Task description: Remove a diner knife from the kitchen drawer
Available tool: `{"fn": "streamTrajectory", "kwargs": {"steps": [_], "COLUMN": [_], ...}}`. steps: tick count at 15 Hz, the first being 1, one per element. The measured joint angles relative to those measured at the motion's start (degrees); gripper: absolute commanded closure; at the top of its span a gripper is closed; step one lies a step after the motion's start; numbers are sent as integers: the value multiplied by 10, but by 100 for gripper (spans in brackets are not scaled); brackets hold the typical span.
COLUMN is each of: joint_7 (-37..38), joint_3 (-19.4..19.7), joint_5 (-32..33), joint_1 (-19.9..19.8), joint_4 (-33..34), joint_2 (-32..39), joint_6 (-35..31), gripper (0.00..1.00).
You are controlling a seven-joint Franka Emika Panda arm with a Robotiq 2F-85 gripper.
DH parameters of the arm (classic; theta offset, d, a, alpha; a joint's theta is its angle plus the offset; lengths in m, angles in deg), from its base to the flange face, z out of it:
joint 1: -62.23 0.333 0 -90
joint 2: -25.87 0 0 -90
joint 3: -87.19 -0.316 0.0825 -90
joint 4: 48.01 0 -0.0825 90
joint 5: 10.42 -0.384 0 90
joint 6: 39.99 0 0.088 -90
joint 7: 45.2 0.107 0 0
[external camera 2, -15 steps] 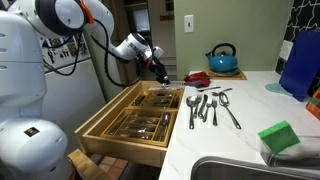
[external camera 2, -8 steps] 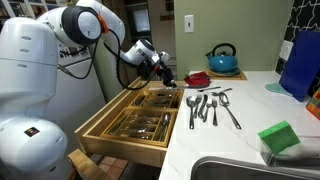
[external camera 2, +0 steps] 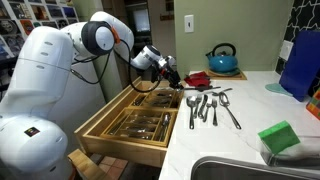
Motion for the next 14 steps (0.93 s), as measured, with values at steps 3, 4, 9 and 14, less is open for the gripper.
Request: {"fn": "streamTrajectory", "kwargs": {"steps": [3,4,9,14], "joint_7": [-16,-21,-39,-44], "joint_3": [8,11,23,33], "joint_5": [6,7,8,8], "joint_1": [0,0,0,0], "joint_4": [29,38,77,104], "joint_2": [28,36,70,96], "joint_6": [0,0,-2,-11], "gripper": [91,91,91,91]}}
